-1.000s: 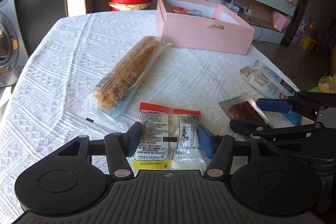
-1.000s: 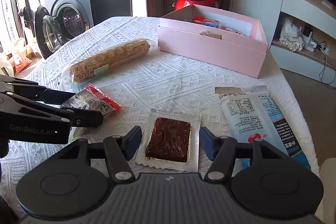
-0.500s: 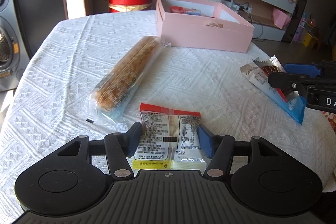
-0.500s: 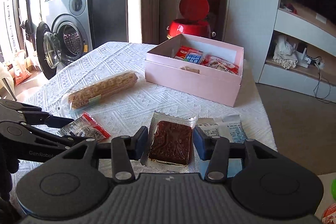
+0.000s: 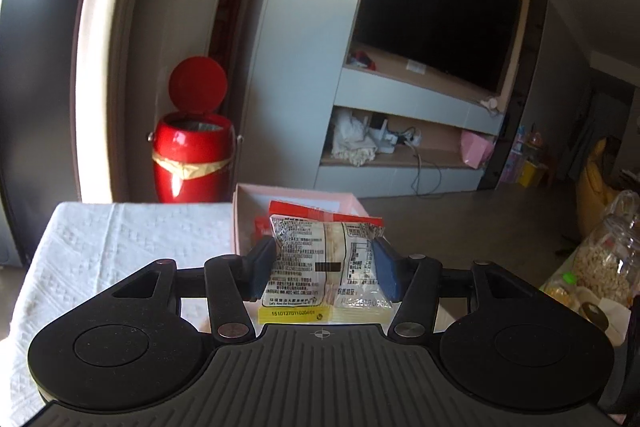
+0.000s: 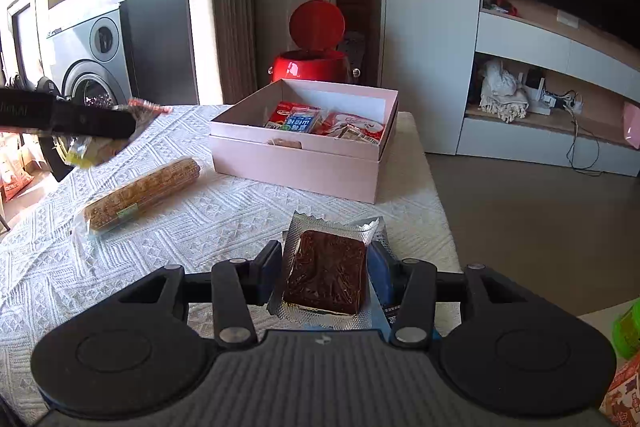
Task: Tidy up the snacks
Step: 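Drop the red-topped packets into the pink box while the right tool drops the chocolate in, then grasp the blue-and-white bag with the right tool while the left tool grasps the bread stick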
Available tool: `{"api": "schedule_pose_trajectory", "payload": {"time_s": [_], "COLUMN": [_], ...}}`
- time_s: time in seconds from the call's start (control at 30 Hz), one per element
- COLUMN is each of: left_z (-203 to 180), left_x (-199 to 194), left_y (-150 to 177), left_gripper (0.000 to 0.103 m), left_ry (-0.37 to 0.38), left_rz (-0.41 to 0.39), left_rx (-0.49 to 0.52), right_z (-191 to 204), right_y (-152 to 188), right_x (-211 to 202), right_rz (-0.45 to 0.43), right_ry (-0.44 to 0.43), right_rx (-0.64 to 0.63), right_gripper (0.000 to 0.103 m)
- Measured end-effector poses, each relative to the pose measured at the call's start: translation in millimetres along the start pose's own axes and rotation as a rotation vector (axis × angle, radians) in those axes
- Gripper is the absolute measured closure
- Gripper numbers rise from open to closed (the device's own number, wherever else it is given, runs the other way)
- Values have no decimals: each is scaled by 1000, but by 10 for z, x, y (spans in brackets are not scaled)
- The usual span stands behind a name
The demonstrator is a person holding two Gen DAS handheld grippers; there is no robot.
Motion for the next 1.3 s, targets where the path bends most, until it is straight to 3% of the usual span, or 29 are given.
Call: {"api": "schedule_pose_trajectory", "payload": {"time_s": [0.07,0.1,0.13,0.23,0.37,0.53,0.67,0.77,0.83,0.9,1.0,1.17,1.3], "left_z": [95,145,208,337,367,134,-60,-148,-138,-50,216,618,738], "left_x": [374,605,807,1033,784,245,149,188,143,83,33,76,227], "left_y": [-335,-411,-438,-343,129,895,1286,1368,1377,1369,1346,1317,1342], "left_gripper": [42,42,45,47,47,47,47,47,47,47,47,47,49], "left_ry": [42,67,84,87,86,123,208,166,131,98,15,-122,-146], "left_rz": [-19,28,62,49,79,205,308,345,346,333,316,295,344], "left_rx": [-25,-51,-92,-141,-152,-85,-72,-7,30,34,-13,-65,-55], "right_z": [-3,0,4,-3,-126,-244,-1,232,364,402,294,116,-33], "right_y": [-10,-12,-14,-16,-2,-151,-880,-1577,-1959,-2127,-1983,-1087,-467], "right_x": [25,31,34,6,-30,28,12,165,400,653,795,772,674], "right_rz": [0,-1,-2,-20,-36,-17,-153,-238,-218,-162,-88,43,131], "right_ry": [-5,-6,-6,6,38,-1,-78,-106,-116,-102,-92,-80,-67], "right_rx": [6,8,8,-6,-12,40,-25,-42,-47,-37,20,-41,-67], "right_gripper": [56,56,56,56,56,56,56,43,39,39,39,39,39]}}
Point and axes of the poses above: each gripper's, at about its wrist camera, not at the fingertips, and x roughly the way its jaws point, z to its left, y to its underside, the point moved 5 cm from there along x, roughly the way its jaws point, and after that the axes turned 15 degrees about x, right-handed, at the moved point
